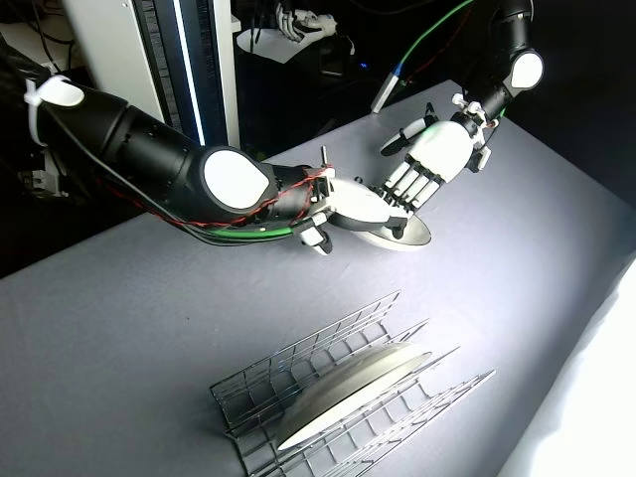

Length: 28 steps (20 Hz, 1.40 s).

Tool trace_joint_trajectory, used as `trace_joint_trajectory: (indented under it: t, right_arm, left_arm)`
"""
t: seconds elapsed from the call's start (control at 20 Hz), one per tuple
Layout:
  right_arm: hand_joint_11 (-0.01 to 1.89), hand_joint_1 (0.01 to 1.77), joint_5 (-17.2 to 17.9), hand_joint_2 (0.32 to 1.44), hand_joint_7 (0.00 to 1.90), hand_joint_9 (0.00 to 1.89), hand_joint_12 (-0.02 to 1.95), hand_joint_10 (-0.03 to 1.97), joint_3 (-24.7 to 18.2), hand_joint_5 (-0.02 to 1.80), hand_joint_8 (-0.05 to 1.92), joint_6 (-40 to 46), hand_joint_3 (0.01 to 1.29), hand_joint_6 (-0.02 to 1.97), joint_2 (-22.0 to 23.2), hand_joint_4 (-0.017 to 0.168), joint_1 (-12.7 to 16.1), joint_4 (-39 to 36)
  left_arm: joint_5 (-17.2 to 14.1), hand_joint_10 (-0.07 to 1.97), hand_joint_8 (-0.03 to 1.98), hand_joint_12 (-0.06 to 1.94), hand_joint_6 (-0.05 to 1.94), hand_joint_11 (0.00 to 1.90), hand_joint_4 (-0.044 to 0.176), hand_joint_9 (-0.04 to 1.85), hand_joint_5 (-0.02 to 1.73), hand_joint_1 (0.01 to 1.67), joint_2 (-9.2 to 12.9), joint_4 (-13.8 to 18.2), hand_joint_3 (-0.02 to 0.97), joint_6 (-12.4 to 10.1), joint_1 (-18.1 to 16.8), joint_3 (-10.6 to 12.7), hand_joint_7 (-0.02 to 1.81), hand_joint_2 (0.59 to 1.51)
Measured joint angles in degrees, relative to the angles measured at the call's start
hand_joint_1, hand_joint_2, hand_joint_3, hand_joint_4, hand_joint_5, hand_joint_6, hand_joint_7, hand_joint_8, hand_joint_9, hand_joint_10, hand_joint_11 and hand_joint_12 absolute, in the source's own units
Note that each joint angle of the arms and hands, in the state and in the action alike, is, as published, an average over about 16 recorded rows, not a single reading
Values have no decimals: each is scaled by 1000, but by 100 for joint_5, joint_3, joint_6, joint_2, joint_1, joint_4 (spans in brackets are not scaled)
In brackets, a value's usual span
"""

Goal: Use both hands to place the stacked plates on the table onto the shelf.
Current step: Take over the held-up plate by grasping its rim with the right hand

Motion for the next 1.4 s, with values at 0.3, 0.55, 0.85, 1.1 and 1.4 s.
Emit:
trace_joint_trajectory:
  t: [0.3,0.55,0.85,1.1,1.4]
  right_arm:
    - [21,1151,-48,1028,437,427,1104,46,85,457,7,-44,13,-1,-118,-3,-47,87]
    - [37,1167,-37,1012,559,546,1227,54,112,575,-3,-67,13,-5,-153,-3,-57,165]
    - [46,1198,-22,993,648,635,1301,39,116,659,-14,-86,14,-5,-158,-3,-62,239]
    - [41,1185,-39,989,632,606,1266,22,116,638,-20,-94,14,-4,-151,-1,-73,269]
    - [20,1152,-104,1000,567,521,1196,6,126,575,-19,-101,14,-4,-140,2,-90,250]
  left_arm:
    - [-15,-15,-14,65,-27,17,-10,64,31,14,-5,-15,9,-4,-1,1,60,1191]
    - [-20,-12,-14,42,-28,17,-10,56,26,14,-6,-31,9,-10,6,1,57,1192]
    - [-20,-13,-13,18,-27,19,-11,52,24,14,-4,-45,9,-23,12,2,54,1192]
    - [-47,-7,-11,57,-27,19,-11,64,33,14,27,18,8,-107,-109,-5,70,1194]
    - [-100,-3,-6,211,-24,17,-8,120,89,14,120,158,8,-247,-356,-34,132,1197]
